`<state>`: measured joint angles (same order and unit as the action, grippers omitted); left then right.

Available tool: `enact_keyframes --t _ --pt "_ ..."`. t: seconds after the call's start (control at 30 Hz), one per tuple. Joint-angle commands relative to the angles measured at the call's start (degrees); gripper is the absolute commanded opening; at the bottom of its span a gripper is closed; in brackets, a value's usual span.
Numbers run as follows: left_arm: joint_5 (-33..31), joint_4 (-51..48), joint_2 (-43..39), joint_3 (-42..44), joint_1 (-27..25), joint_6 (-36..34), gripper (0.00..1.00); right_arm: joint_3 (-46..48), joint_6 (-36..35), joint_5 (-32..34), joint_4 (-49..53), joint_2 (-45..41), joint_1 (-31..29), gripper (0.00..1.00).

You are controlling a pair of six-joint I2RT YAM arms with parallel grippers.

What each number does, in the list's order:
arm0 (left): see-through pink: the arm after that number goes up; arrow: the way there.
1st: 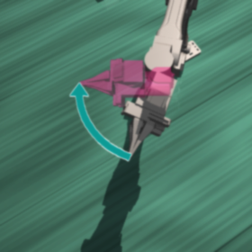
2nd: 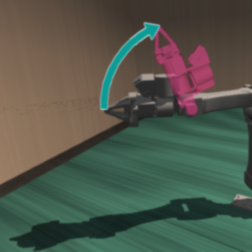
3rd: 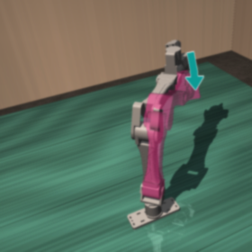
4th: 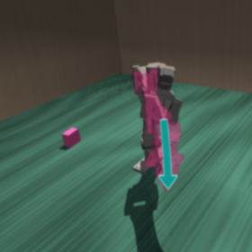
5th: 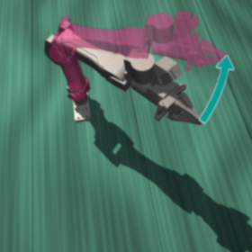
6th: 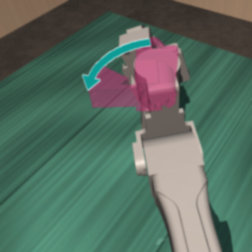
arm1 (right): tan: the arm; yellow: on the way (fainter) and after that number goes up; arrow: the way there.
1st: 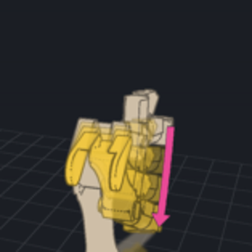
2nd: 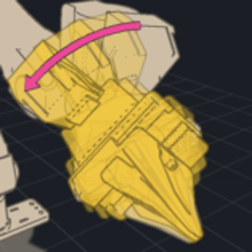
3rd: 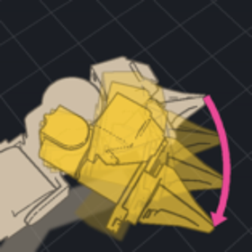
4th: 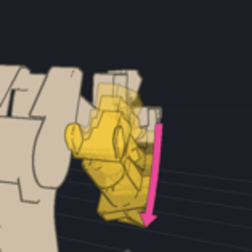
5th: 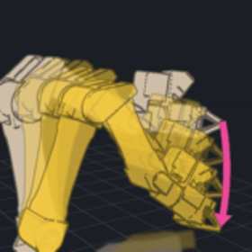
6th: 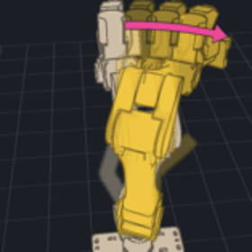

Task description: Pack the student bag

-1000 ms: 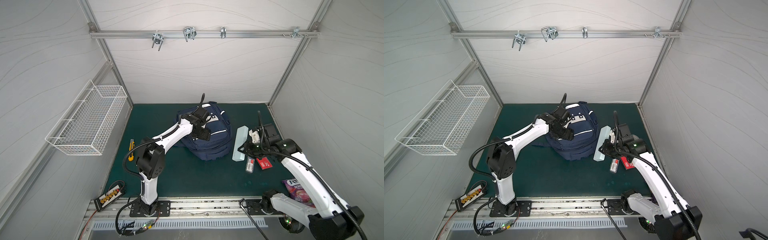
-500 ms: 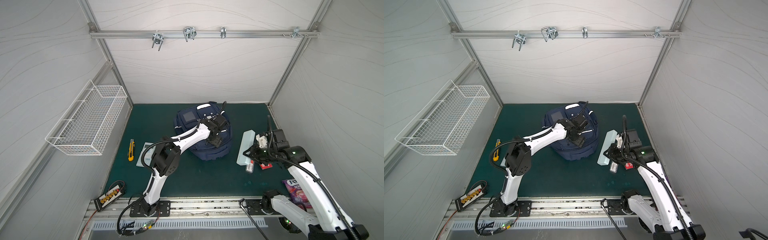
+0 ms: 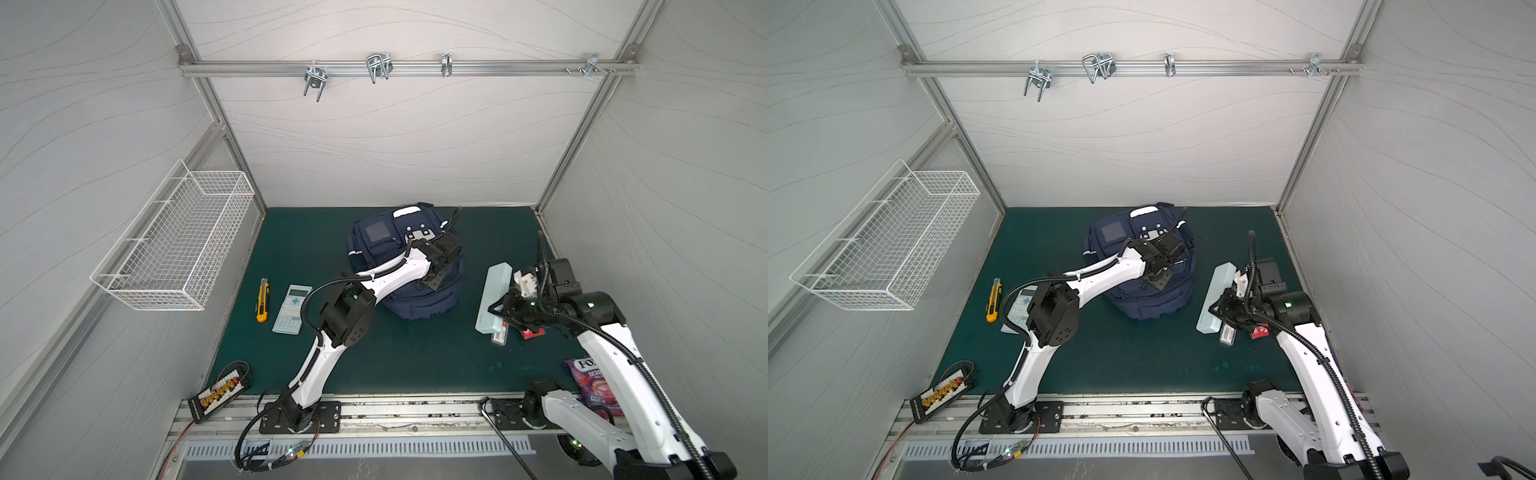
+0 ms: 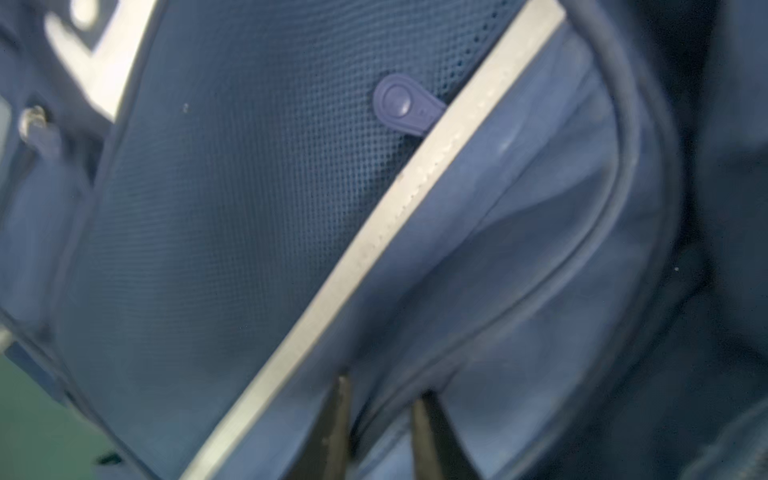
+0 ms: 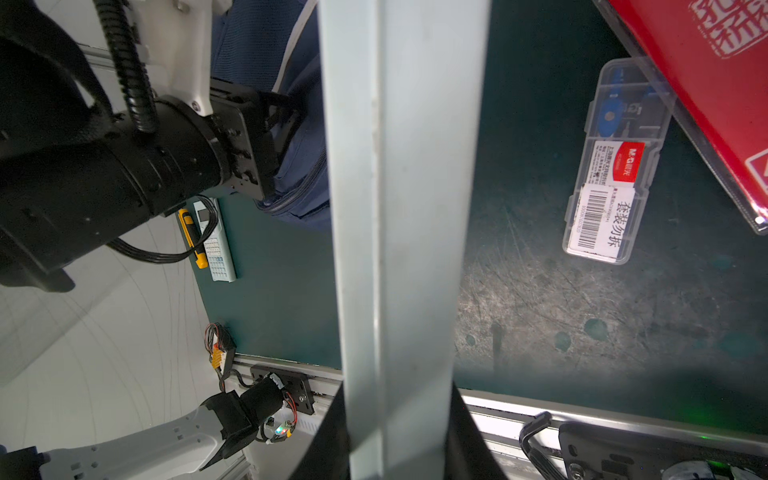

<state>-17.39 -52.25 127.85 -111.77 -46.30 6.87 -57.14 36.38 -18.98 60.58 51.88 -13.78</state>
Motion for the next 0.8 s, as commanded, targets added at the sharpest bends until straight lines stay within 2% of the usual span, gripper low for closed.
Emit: enact_keyframes --t 0.0,0.27,0.5,0.67,0.77 --pt "-4.27 1.13 -2.31 -1.71 0.95 -0.38 0.00 -1.94 -0.51 -1.31 0.46 -0.90 0.44 0.05" --pt "-2.35 2.58 -11.21 -3.62 0.92 -4.46 0.00 -1.56 0.00 -6.01 -4.93 -1.46 0.43 0.05" --pt "7.12 5.97 -19.26 -3.14 1.17 -10.29 0.00 1.95 2.96 -14.35 -13.59 -3.09 0.42 0.05" --pt "11.89 6.36 -21.41 -2.87 1.48 -9.95 0.00 5.33 5.70 -18.09 -18.79 -2.64 -0.17 0.05" --pt "14.10 9.93 -24.56 1.66 2.28 -8.77 0.00 7.21 6.48 -18.53 -21.60 -1.73 -0.52 0.05"
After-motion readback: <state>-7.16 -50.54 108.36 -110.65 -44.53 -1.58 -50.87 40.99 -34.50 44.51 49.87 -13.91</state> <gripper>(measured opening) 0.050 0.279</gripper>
